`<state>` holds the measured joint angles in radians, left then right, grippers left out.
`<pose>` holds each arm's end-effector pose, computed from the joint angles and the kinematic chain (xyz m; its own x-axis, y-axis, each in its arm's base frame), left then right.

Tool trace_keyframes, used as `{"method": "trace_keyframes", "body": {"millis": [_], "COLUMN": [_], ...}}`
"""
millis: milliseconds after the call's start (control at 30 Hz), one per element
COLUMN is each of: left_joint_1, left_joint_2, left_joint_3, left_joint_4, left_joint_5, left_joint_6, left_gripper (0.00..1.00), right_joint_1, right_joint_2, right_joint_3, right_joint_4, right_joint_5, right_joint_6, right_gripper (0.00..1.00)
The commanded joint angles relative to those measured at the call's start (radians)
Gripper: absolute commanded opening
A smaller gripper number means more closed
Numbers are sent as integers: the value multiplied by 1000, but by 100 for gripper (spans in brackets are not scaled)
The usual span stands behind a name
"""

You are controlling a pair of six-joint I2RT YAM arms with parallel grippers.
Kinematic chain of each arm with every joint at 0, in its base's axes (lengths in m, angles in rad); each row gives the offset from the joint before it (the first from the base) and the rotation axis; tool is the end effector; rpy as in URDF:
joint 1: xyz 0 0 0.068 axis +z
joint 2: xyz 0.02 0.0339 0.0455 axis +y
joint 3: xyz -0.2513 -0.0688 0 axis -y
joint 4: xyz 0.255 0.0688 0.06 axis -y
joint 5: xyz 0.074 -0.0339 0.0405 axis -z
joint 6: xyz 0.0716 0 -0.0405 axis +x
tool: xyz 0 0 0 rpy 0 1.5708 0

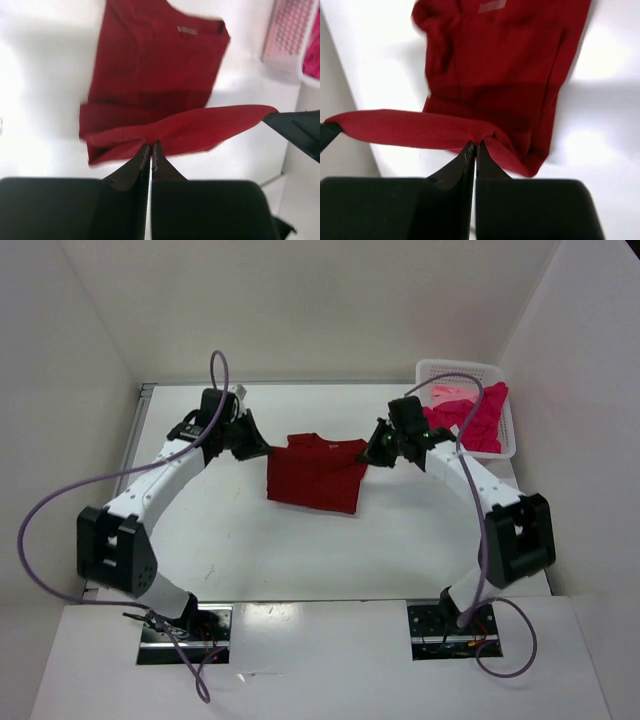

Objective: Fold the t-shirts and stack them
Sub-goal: Fold the long partially folded tshirt into a neat square

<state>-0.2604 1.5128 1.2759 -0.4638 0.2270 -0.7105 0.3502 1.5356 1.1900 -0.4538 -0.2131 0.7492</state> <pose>0.3604 -0.1127 0.2702 -0.7443 -0.4593 -0.4848 -0.0902 0.7884 -0.6085 0.3440 0.1418 0.2315 -0.8158 0.4107 -0.4072 0.1117 0.8027 0.5858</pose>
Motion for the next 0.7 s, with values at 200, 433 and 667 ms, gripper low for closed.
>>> {"method": "trace_keyframes", "body": {"millis": [200,433,667], "left_joint_1": [9,9,9], "left_joint_2": [423,647,685], "left_joint_3": [345,564,713], "left_joint_4": [168,148,157], "left_joint_5": [-58,-67,-86], "left_joint_6": [-7,12,30], "left_gripper": [2,10,52], "right_joint_1": [-109,-119,-119], "right_joint_2": [288,426,463], "right_joint_3": [272,347,441], "right_joint_4": [18,10,0], "right_joint_5": [101,133,146], "right_joint_6": [-122,-122,-122], "right_gripper": [0,0,19]}}
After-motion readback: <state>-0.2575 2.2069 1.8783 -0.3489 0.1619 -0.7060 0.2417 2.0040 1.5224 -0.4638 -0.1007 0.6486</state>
